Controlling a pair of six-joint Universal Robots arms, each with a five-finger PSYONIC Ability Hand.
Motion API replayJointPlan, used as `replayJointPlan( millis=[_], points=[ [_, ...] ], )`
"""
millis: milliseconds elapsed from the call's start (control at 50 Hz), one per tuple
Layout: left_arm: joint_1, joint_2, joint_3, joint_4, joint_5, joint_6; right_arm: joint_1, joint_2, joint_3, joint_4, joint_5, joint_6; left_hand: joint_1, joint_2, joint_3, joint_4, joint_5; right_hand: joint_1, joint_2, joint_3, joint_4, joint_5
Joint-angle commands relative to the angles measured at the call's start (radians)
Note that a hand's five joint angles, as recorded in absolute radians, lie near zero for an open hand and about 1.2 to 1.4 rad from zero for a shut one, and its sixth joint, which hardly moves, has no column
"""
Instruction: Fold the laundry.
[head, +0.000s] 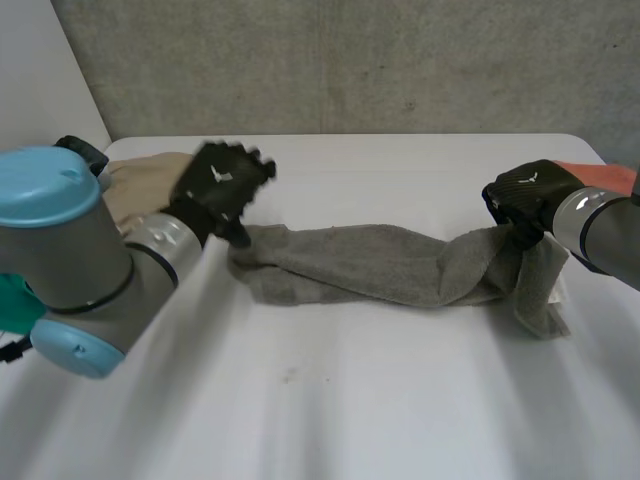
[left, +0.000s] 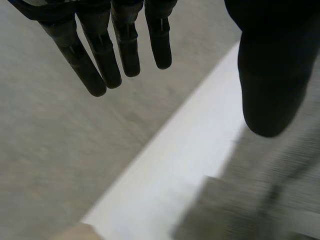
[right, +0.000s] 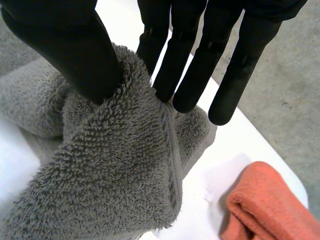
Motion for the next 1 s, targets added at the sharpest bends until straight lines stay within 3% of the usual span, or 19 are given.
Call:
replayJointPlan(
  millis=[20, 200, 360, 520, 760, 900, 1000],
  points=[
    [-0.064, -0.069, 0.012, -0.167, 0.009, -0.010, 0.000, 0.005, 0.002, 0.001, 0.000, 0.025, 0.070, 0.041, 0.037, 0.053, 0.059, 0.298, 0.225, 0.208, 0.200, 0.253],
    [-0.072, -0.177, 0.078, -0.217, -0.044, -0.002, -0.003, 0.016, 0.008, 0.005, -0.002, 0.023, 0.175, 0.147, 0.143, 0.159, 0.165, 0.298, 0.225, 0.208, 0.200, 0.253],
    [-0.059, -0.288, 0.182, -0.222, -0.066, 0.019, 0.003, 0.016, 0.019, 0.000, -0.005, 0.020, 0.082, 0.053, 0.049, 0.065, 0.071, 0.298, 0.225, 0.208, 0.200, 0.253],
    [-0.056, -0.383, 0.311, -0.225, -0.087, 0.062, 0.012, 0.016, 0.037, -0.005, -0.013, 0.002, 0.134, 0.105, 0.102, 0.118, 0.124, 0.298, 0.225, 0.208, 0.200, 0.253],
    [-0.093, -0.484, 0.509, -0.372, -0.074, 0.094, 0.000, 0.019, 0.047, -0.014, -0.005, -0.007, 0.950, 0.921, 0.917, 0.934, 0.939, 0.298, 0.225, 0.208, 0.200, 0.253],
    [-0.099, -0.451, 0.558, -0.538, -0.072, 0.078, -0.020, -0.015, 0.042, 0.015, -0.009, -0.014, 0.977, 0.948, 0.944, 0.960, 0.966, 0.298, 0.225, 0.208, 0.200, 0.253],
    [-0.081, -0.278, 0.476, -0.628, -0.011, 0.006, -0.043, -0.098, 0.010, 0.124, -0.016, -0.041, 0.977, 0.948, 0.944, 0.960, 0.966, 0.298, 0.225, 0.208, 0.200, 0.253]
  ],
)
